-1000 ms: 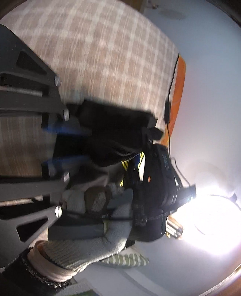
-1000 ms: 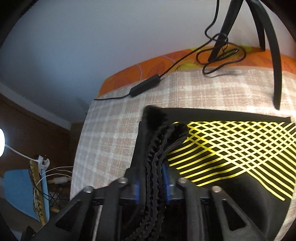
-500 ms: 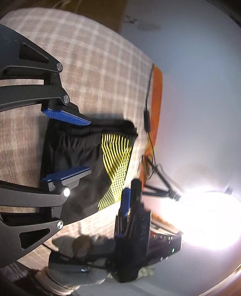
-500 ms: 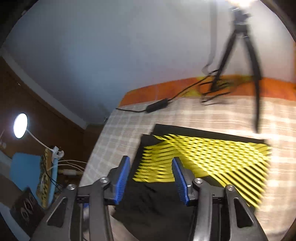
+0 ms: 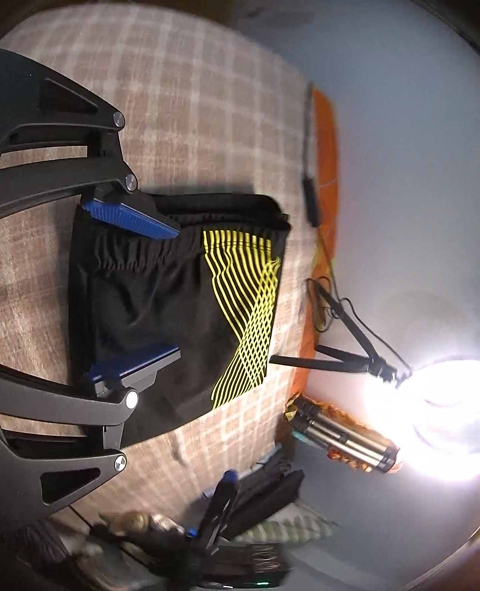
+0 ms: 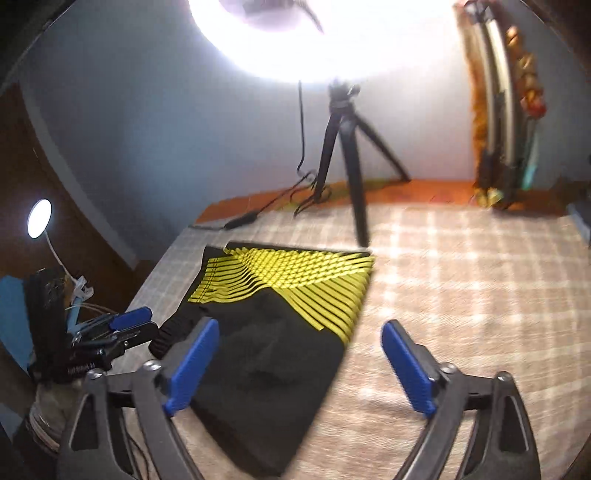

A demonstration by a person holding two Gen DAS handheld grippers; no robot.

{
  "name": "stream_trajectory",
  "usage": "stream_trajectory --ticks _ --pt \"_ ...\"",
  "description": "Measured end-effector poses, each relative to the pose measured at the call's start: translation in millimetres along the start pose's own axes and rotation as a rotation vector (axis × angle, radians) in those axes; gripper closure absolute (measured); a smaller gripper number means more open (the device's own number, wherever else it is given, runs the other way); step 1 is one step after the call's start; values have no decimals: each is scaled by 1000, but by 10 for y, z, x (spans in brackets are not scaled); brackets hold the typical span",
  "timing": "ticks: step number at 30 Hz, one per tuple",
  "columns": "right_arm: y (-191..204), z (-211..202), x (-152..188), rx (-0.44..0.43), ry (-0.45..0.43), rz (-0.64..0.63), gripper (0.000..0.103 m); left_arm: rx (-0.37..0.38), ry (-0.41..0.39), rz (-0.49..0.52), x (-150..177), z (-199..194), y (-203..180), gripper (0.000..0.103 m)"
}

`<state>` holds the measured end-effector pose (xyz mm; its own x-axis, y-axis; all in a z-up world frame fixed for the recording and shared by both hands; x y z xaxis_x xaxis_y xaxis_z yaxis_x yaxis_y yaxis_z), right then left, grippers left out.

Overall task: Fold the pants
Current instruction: 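Lower the pants onto the bed and open both grippers, then grasp the folded pants edge with both grippers side by side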

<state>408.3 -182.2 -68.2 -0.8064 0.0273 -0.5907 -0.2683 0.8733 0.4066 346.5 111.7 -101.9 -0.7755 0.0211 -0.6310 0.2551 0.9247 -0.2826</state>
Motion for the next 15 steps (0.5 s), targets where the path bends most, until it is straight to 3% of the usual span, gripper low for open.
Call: stream_trajectory --ticks 4,7,9,15 --pt "-139 -32 -24 -8 -9 37 0 43 4 -93 -152 67 262 43" --pt "-243 13 -56 31 0 27 2 30 21 -109 -285 165 370 43" --pt "-297 82 -60 44 17 19 8 15 42 -101 -372 256 413 43" --pt "-457 399 -71 0 150 95 10 -10 105 -25 -614 544 433 40"
Point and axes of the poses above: each gripper's, at about its wrist camera, not at the fingertips, and z roughly the way its jaws point, y to its left, x to its underside, the point moved 3 cm from there along z, roughly the way its jaws point, and after that the axes turned 4 degrees about z, right-handed, at the moved point
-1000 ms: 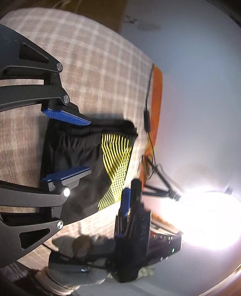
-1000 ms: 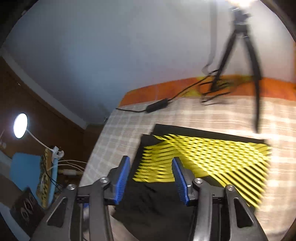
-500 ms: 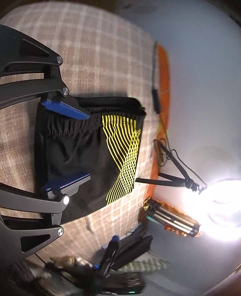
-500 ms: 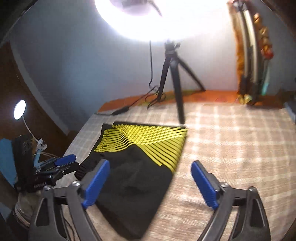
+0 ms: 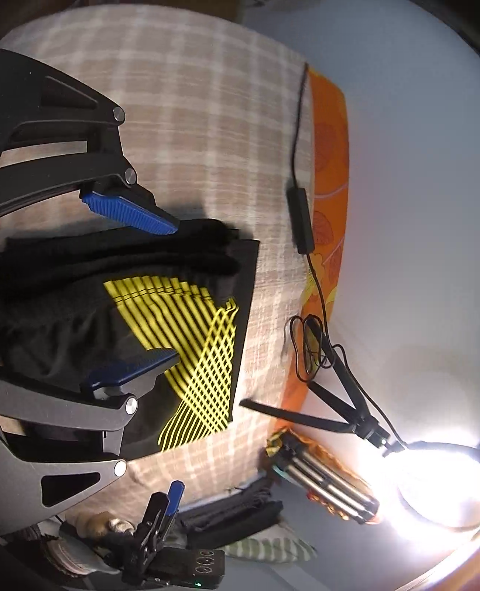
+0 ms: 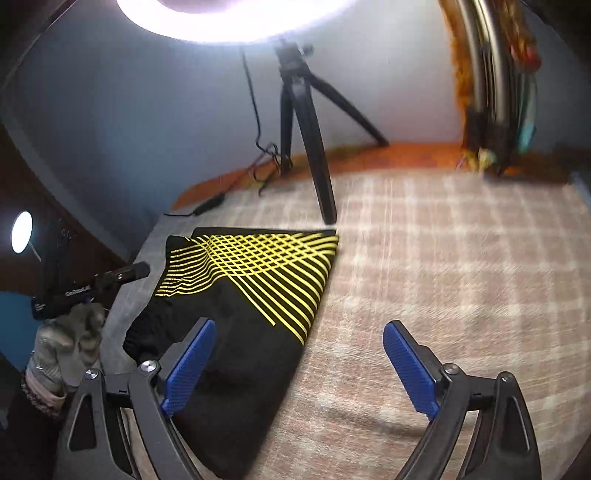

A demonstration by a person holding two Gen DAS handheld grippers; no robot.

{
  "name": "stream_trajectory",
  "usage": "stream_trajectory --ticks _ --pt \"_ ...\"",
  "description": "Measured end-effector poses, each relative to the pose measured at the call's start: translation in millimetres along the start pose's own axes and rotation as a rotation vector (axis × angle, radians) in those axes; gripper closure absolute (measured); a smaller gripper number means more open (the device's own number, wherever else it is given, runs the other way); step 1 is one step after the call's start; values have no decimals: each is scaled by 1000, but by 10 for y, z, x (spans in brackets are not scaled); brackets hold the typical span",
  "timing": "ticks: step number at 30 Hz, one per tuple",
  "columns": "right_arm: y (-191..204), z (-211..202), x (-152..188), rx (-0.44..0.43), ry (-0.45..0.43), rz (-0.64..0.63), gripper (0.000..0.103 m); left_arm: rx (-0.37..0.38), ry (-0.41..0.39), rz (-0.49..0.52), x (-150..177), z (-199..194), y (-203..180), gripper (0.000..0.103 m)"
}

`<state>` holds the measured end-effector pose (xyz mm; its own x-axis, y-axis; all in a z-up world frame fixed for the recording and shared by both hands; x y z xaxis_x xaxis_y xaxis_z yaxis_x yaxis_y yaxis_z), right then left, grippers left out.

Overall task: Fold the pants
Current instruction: 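Grasp the folded pants edge with both grippers side by side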

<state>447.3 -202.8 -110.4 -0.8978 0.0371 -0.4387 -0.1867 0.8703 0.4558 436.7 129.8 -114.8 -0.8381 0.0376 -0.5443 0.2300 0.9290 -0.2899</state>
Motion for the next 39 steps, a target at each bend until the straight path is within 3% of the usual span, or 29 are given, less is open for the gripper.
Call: stream_trajectory --ticks 7,13,16,23,29,31,33,39 --pt "-67 349 -92 -75 80 75 24 -47 85 70 -149 342 81 39" --pt "7 634 -120 -104 130 54 37 -25 126 108 -148 542 67 39" --pt "67 685 -139 -99 125 23 37 -41 121 156 -167 580 31 39" --pt "30 718 -174 -114 131 45 39 -39 115 117 -246 641 135 35" --pt "51 727 -173 -118 122 16 38 -64 55 158 -253 719 16 35" --pt "71 742 -186 -115 118 8 39 -70 40 181 -245 720 -17 45" --pt "93 791 -199 -116 115 12 48 -34 31 172 -256 711 -18 68" --pt "36 816 -216 -137 103 68 70 -26 13 189 -244 719 -72 77"
Point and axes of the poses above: each gripper's, at about its wrist camera, not at the fingertips, and z roughly the way its jaws point, y to its left, x to its underside, the point moved 3 cm from there along z, roughly the way its jaws point, and after that the axes turned 4 degrees about z, right-handed, at the moved point
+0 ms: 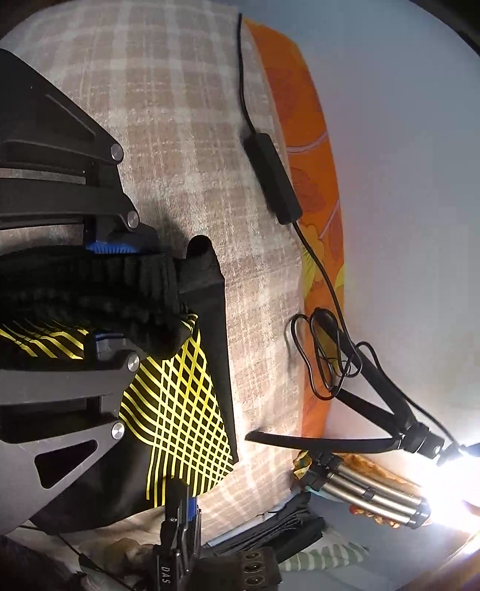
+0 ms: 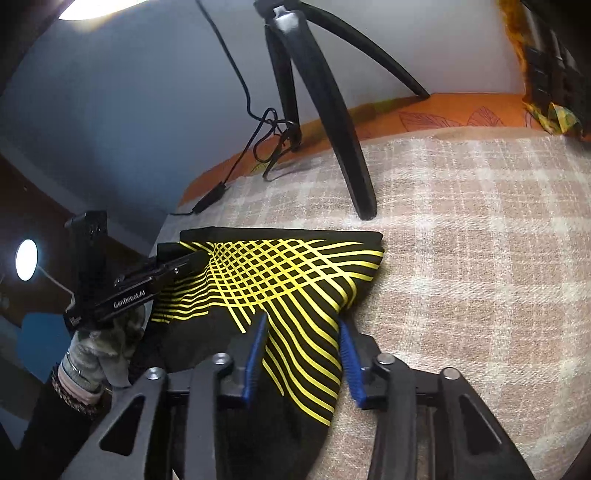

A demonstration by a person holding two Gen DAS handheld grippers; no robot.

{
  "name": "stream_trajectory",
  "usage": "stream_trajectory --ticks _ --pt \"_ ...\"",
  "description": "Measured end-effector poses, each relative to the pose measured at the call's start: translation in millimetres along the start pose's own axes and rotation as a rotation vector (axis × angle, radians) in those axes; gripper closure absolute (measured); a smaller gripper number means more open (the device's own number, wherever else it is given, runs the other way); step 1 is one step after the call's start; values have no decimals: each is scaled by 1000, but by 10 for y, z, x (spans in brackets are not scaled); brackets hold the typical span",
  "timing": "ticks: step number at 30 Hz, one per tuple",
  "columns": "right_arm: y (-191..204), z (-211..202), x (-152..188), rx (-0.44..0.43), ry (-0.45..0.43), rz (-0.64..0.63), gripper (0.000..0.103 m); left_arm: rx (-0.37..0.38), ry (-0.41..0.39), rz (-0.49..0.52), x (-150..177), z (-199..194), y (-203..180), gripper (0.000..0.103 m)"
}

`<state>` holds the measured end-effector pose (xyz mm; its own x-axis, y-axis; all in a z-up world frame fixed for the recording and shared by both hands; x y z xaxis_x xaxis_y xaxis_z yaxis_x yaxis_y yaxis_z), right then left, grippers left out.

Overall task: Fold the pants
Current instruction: 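Grasp the folded pants edge with both grippers side by side, then lift the folded pants with both grippers and carry them toward the pillow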

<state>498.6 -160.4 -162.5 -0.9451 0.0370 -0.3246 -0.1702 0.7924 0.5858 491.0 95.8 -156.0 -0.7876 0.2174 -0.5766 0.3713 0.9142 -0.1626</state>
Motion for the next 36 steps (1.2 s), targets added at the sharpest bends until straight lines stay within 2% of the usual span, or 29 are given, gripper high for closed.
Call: stream_trajectory --ticks 1,2,5,8,9,10,11,14,16,17,18,20,29,34,36 --pt "-3 2 0 2 0 -1 73 -2 -4 3 1 -3 -6 77" --pt "-9 6 5 8 2 1 82 -5 -8 4 2 -9 -9 77" --pt "-56 -5 14 0 -4 25 91 -13 -23 5 14 -37 -23 78" --pt "-40 -26 32 0 -3 9 92 -21 -27 13 28 -43 -27 78" --pt "-28 -29 35 9 -3 -3 85 -21 -28 12 26 -42 -29 78" --pt "-30 -22 35 11 -1 0 82 -19 -30 10 24 -42 -24 78" --pt "-38 -23 31 2 0 13 70 -19 -32 7 25 -41 -23 78" --pt "-21 12 0 -17 -2 27 67 -17 -36 3 26 -45 -13 78" --pt "-1 37 -14 -14 -3 14 71 -20 -38 5 23 -53 -16 78" --pt "2 52 -21 -12 -1 14 79 -23 -40 6 22 -59 -17 78" --pt "3 71 -26 -12 3 16 92 -24 -42 7 21 -71 -27 78" --pt "4 103 -17 -10 6 27 95 -29 -57 11 21 -136 -33 78" --pt "461 -196 29 34 -79 -97 96 -9 -174 -27 59 -664 -51 78" --pt "547 -227 72 60 -57 -112 95 2 -105 -49 97 -442 30 78" --pt "518 -147 100 83 -33 -117 95 -11 -79 -21 94 -347 2 76"
Point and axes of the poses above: each gripper's, at about its wrist camera, not at the fingertips, and z roughly the way its jaws point, y to its left, x to its underside, the point moved 3 cm from there along z, roughly the way its jaws point, and after that the axes turned 4 degrees about z, right-handed, at the moved point
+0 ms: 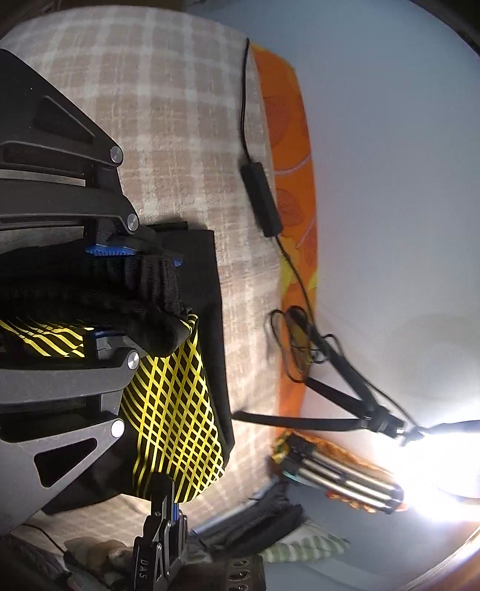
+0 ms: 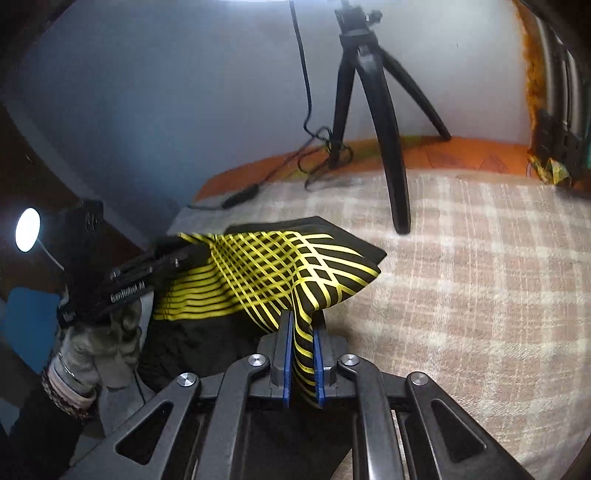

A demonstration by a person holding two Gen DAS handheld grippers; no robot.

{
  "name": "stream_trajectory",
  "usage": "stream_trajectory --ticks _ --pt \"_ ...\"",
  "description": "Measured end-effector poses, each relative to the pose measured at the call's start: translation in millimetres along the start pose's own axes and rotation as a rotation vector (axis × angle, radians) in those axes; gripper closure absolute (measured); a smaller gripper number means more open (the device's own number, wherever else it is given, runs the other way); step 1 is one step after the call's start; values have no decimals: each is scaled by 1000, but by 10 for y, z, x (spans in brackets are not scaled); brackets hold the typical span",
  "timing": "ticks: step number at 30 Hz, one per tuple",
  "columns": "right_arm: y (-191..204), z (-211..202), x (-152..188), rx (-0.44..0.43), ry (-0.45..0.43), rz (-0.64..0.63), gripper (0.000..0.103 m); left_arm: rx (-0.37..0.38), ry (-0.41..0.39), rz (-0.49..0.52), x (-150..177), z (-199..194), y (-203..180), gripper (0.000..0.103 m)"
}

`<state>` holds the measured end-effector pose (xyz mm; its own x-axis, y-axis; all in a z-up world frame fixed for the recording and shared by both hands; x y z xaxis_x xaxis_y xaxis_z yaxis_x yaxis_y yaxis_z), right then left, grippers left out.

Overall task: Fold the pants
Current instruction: 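Lift the folded pants with both grippers and carry them toward the pillow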

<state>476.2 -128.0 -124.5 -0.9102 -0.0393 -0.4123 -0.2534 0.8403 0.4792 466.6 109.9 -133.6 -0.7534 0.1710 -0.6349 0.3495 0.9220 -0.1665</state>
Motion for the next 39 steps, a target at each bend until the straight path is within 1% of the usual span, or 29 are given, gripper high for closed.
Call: stream_trajectory --ticks 1,2,3,4,5,6,7,8,9,10,13,16,17,18,19,20,21,22,24,26,29,33,36,39 --pt "-18 41 13 16 7 -1 95 -14 12 26 -4 40 -30 74" --pt "-49 89 26 29 17 2 95 -48 34 71 -7 96 -65 72" --pt "-66 117 36 33 23 5 93 -70 46 95 -9 127 -88 66" --pt "-110 112 47 34 27 10 92 -84 52 106 -8 144 -93 64" --pt "-153 123 49 35 31 15 89 -103 55 117 -9 163 -93 60" --pt "-175 134 50 41 33 15 81 -122 56 119 -8 175 -77 53" --pt "-198 148 49 54 36 11 75 -141 61 112 -9 193 -46 49" --pt "-232 162 47 72 40 4 62 -151 70 94 -10 225 9 42" --pt "-252 171 51 80 42 1 52 -150 81 76 -7 252 62 37" --pt "-293 186 53 91 49 4 49 -139 86 65 -7 271 92 37" --pt "-366 200 33 39 47 12 46 -89 88 56 -47 352 121 36" --pt "-372 248 -22 -4 34 -5 41 -69 74 59 -89 416 95 37" --pt "-367 261 -36 -11 29 -11 41 -66 66 75 -96 441 62 43" --pt "-355 282 -54 -18 22 -20 41 -52 54 92 -92 440 28 56" --pt "-340 314 -72 -24 15 -26 43 -33 46 100 -88 423 1 62" --pt "-307 347 -89 -26 9 -31 54 -10 44 96 -85 414 -8 73" --pt "-276 367 -89 -26 10 -41 71 -2 46 90 -89 412 -13 77" --pt "-256 404 -92 -31 22 -46 75 3 48 83 -93 409 -17 79" --pt "-241 431 -102 -39 23 -38 92 5 47 73 -94 366 -32 84" --pt "-228 424 -96 -49 20 -27 94 -5 25 79 -92 273 -76 87" --pt "-182 304 -84 -50 -14 -25 95 -8 -25 76 -110 90 -133 89" --pt "-62 18 -46 -50 -56 -53 96 -9 -92 94 -156 -202 -230 90" --pt "60 -197 -17 -39 -92 -82 96 -2 -134 83 -193 -436 -277 90" --pt "202 -428 4 -36 -129 -108 96 -19 -181 105 -217 -696 -393 90"
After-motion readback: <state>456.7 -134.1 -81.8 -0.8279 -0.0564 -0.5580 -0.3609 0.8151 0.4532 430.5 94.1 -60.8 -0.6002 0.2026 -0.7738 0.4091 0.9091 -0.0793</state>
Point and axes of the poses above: each gripper's, at about its wrist camera, not at the fingertips, and z roughly the way its jaws point, y to its left, x to its underside, the point moved 3 cm from there along z, roughly the way its jaws point, and after that the axes turned 4 degrees about z, right-handed, at the moved point
